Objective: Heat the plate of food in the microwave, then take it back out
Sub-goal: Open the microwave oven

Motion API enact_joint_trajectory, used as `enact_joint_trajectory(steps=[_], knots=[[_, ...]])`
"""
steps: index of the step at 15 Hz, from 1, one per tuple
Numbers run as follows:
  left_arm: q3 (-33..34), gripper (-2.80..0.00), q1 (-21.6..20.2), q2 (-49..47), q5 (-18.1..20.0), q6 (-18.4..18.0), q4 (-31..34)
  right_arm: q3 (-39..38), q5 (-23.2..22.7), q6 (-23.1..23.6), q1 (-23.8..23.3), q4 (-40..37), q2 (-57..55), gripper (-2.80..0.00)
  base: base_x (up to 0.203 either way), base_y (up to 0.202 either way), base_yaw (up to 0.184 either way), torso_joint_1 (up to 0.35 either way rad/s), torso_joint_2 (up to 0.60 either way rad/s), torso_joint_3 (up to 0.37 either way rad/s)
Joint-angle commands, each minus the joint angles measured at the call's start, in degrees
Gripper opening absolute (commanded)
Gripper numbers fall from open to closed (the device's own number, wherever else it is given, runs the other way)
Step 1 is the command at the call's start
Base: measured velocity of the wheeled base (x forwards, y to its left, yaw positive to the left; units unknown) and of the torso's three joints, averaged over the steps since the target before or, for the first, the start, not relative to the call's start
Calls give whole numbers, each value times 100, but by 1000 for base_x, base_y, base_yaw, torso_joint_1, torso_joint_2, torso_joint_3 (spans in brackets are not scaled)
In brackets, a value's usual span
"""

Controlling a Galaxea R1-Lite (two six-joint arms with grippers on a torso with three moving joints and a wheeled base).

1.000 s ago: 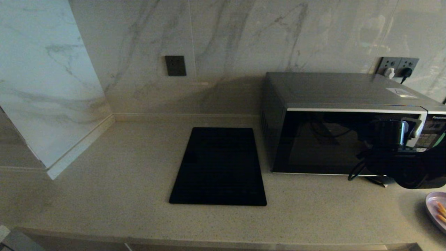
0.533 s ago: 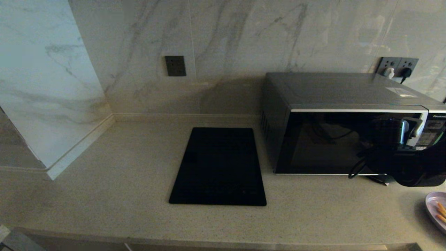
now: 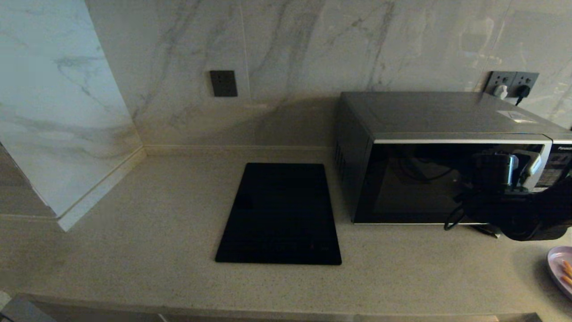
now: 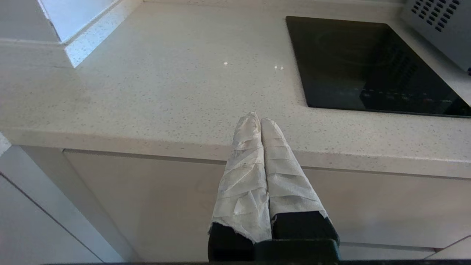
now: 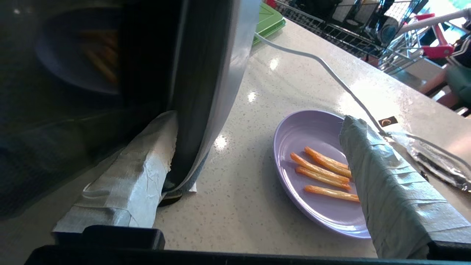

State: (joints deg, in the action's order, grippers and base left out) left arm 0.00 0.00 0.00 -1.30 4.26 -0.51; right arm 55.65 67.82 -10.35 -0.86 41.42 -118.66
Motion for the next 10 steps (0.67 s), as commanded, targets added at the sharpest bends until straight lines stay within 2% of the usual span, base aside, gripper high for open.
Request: enact_joint_trajectory(steps=[1, 10], knots=[[0, -280, 0, 0, -2, 5, -2, -10, 47, 24, 42, -2, 27, 0, 0, 0, 0, 0, 0, 0], [0, -280, 0, 0, -2, 5, -2, 51, 30, 69, 42, 24, -48, 0, 0, 0, 0, 0, 0, 0]])
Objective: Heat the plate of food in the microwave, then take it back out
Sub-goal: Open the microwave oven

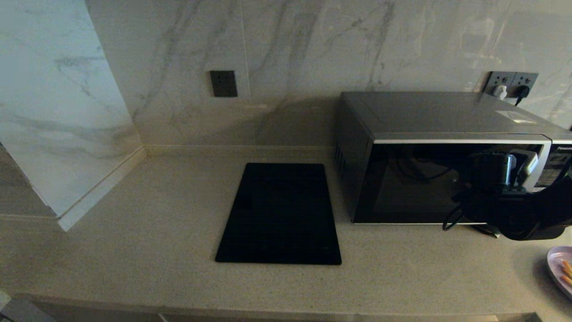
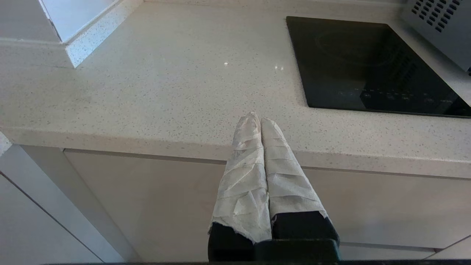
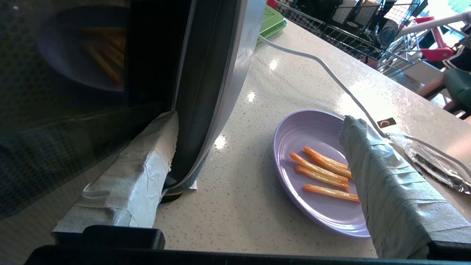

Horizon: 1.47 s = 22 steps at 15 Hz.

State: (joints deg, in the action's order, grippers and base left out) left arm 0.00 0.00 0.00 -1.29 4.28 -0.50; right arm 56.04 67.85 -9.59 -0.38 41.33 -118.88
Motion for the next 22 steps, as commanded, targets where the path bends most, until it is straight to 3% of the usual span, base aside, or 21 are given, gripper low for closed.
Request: enact_joint_trajectory(steps=[1, 12, 22], knots=[[0, -280, 0, -4, -3, 3, -3, 12, 30, -7, -15, 55, -45, 0, 0, 0, 0, 0, 0, 0], [0, -280, 0, -6, -3, 3, -3, -366, 237, -7, -59, 121, 128, 0, 0, 0, 0, 0, 0, 0], [0, -280, 0, -9, -3, 3, -3, -94, 290, 18, -269, 113, 23, 0, 0, 0, 0, 0, 0, 0]])
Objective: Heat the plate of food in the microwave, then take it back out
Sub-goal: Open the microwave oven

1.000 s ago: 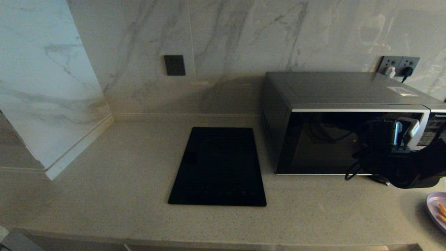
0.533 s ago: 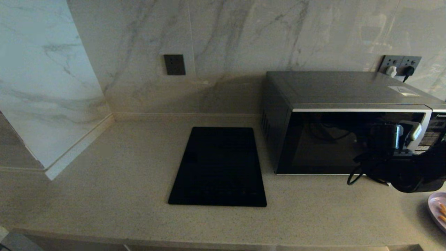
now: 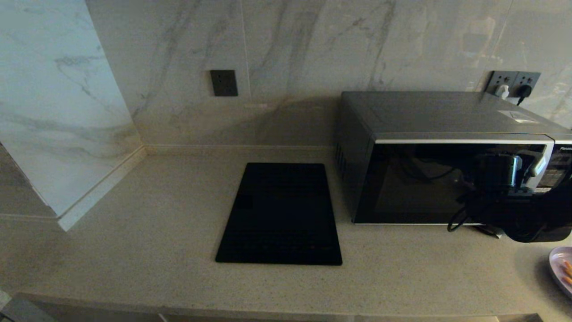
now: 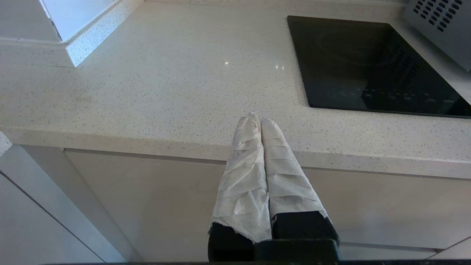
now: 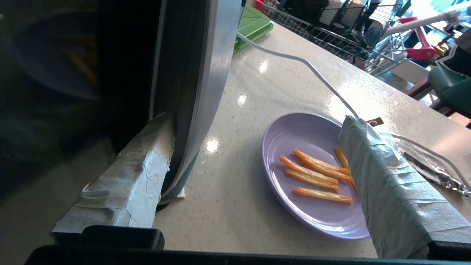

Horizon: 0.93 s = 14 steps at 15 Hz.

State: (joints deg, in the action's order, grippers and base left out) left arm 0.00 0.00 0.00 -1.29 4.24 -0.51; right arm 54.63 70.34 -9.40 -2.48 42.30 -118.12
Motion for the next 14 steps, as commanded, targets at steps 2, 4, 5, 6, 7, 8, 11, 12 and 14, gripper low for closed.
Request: enact_joint_trajectory(steps=[2, 4, 5, 6, 7, 8, 11, 12, 14], knots=[[0, -280, 0, -3, -3, 6, -2, 70, 41, 17, -82, 24, -76, 0, 0, 0, 0, 0, 0, 0], [0, -280, 0, -9, -3, 6, -2, 83, 41, 17, -104, 24, -106, 0, 0, 0, 0, 0, 0, 0], [0, -280, 0, -7, -3, 6, -2, 83, 41, 17, -104, 24, -115, 0, 0, 0, 0, 0, 0, 0], [0, -280, 0, -8, -3, 6, -2, 86, 41, 17, -104, 24, -115, 0, 0, 0, 0, 0, 0, 0], [0, -280, 0, -1, -3, 6, -2, 101, 41, 17, -104, 24, -115, 0, 0, 0, 0, 0, 0, 0], [0, -280, 0, -9, -3, 6, -2, 110, 41, 17, -104, 24, -115, 0, 0, 0, 0, 0, 0, 0], [0, -280, 0, -6, -3, 6, -2, 135, 41, 18, -96, 24, -124, -280, 0, 0, 0, 0, 0, 0], [0, -280, 0, -7, -3, 6, -2, 144, 41, 17, -100, 24, -133, -280, 0, 0, 0, 0, 0, 0], [0, -280, 0, 0, -3, 6, -2, 145, 41, 17, -95, 24, -141, -280, 0, 0, 0, 0, 0, 0]])
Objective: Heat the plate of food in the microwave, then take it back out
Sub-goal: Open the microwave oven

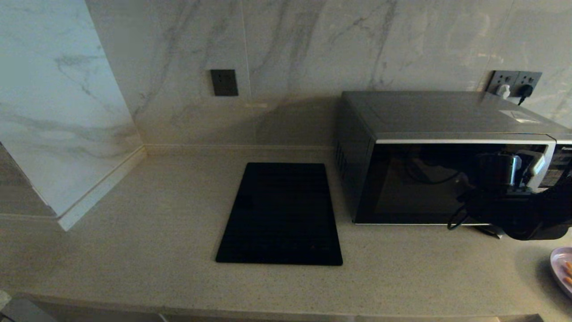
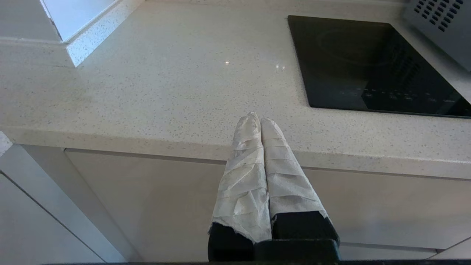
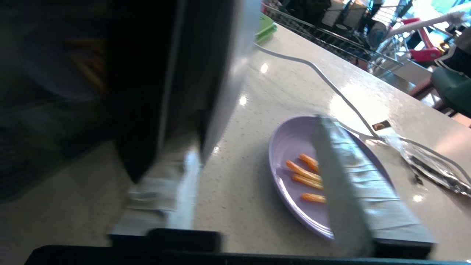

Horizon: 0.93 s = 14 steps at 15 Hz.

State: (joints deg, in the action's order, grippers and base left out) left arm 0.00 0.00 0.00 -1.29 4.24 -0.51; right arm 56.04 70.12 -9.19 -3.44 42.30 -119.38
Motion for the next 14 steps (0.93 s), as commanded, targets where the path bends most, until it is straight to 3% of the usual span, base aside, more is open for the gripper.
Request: enact_joint_trajectory(steps=[1, 9, 14], knots=[[0, -280, 0, -5, -3, 6, -2, 10, 67, -4, 1, 24, -15, -280, 0, 0, 0, 0, 0, 0], [0, -280, 0, 0, -3, 6, -2, 74, 108, -4, 10, 24, -24, -280, 0, 0, 0, 0, 0, 0], [0, -280, 0, -8, -3, 6, -2, 74, 532, -21, 27, 24, -75, -280, 0, 0, 0, 0, 0, 0]])
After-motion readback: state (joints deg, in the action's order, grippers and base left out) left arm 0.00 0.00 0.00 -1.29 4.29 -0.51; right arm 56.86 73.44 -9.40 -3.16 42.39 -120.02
